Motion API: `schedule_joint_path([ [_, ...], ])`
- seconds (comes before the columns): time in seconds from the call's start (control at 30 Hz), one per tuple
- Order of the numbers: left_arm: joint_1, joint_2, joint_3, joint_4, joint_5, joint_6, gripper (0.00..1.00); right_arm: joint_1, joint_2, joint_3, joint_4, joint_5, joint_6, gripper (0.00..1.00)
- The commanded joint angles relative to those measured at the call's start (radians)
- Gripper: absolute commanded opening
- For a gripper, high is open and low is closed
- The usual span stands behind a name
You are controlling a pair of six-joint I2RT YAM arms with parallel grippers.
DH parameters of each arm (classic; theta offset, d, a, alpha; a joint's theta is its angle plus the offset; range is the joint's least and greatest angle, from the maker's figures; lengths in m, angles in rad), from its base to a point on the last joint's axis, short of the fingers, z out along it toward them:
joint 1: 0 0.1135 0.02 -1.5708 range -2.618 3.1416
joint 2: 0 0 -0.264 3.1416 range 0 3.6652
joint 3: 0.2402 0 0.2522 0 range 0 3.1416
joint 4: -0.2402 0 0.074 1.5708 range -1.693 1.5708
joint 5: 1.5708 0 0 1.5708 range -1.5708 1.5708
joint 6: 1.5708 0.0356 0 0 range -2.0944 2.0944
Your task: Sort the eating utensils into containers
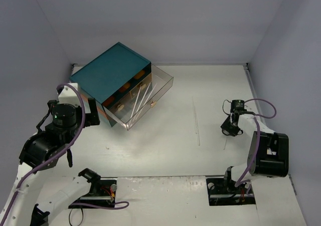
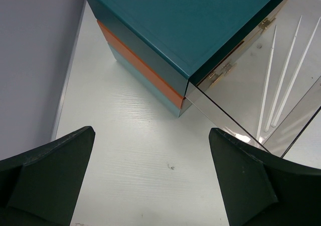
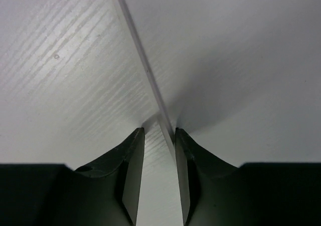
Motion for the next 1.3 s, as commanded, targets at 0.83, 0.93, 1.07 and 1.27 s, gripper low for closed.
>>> schedule_joint_path([
  [0.83,0.006,0.045,0.045,0.039,-0.010,0.004,0.98,0.717,0.033,0.812,0.043,0.059,0.299,0.00],
  [0.93,0.006,0.052,0.048,0.041,-0.003,0.000,0.97,0.857,0.114,0.914,0.101,0.131,0.366,0.00],
  [1.07,0.006,0.055,0.052,0.039,-0.002,0.002,0.97,0.957,0.237,1.016,0.159,0.210,0.419,0.04],
  [1.27,0.006,0.030,0.047,0.034,-0.017,0.015,0.97,1.015,0.345,1.039,0.164,0.251,0.444,0.19],
])
